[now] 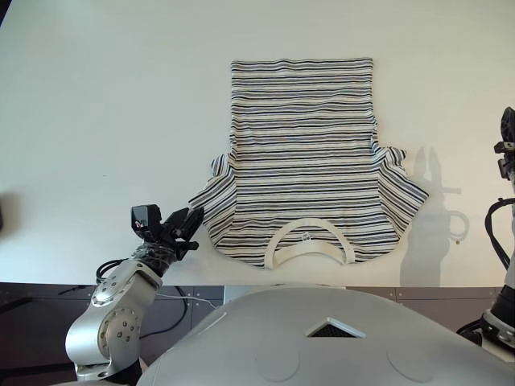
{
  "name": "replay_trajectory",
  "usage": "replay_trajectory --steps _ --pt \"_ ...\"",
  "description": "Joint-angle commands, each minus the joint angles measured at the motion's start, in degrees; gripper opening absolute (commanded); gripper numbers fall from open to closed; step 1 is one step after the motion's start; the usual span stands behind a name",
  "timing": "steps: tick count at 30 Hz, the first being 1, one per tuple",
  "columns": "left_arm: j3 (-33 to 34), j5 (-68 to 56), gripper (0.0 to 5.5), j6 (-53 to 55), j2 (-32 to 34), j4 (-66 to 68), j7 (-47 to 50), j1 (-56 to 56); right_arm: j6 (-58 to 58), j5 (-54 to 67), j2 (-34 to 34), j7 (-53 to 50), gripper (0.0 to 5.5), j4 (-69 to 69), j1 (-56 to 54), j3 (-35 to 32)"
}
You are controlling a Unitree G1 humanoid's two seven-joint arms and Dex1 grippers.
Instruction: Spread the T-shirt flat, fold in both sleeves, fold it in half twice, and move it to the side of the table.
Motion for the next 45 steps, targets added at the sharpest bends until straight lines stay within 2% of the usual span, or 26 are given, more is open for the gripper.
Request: replay_trajectory --steps 1,12,17,23,29,38,43,45 --pt "0.4 -1.2 1.8 2.7 -0.7 3.0 1.9 -1.4 -0.2 -1.0 -0.4 0.2 0.9 0.6 -1.3 1.0" --pt "0.1 -3.5 0.14 1.8 0.0 2.6 1.5 -2.8 -0.4 -2.4 0.3 -0.3 0.9 1.2 -2.6 2.2" --pt "0.5 -3.9 0.14 0.1 1.9 0.3 -0.8 -2.6 -0.5 -2.8 0.8 -0.8 0.9 1.1 -2.5 2.3" --pt "-2.8 -3.6 0.14 -2.9 6.4 -7.3 -5.0 -5.5 -0.7 -3.1 2.1 -1.8 0.9 -0.4 -1.0 2.3" --pt "-12.1 -1.2 0.14 -0.7 14.1 -8.1 -9.1 -13.2 -0.8 -3.9 3.4 -2.4 0.9 0.5 -2.1 4.0" --pt "-30.4 10.2 0.14 -1.4 25.9 -4.3 -17.9 -25.4 -0.7 -4.4 3.6 -2.4 0.9 2.5 -5.3 6.7" --pt "-32.2 11.7 0.14 -0.3 24.9 -0.2 -18.5 -31.0 -0.9 -4.7 3.7 -2.6 0.9 3.1 -5.8 7.4" --pt "-31.4 10.9 0.53 0.3 23.5 1.2 -18.0 -33.0 -1.0 -4.8 3.6 -2.5 0.9 3.2 -5.7 7.5"
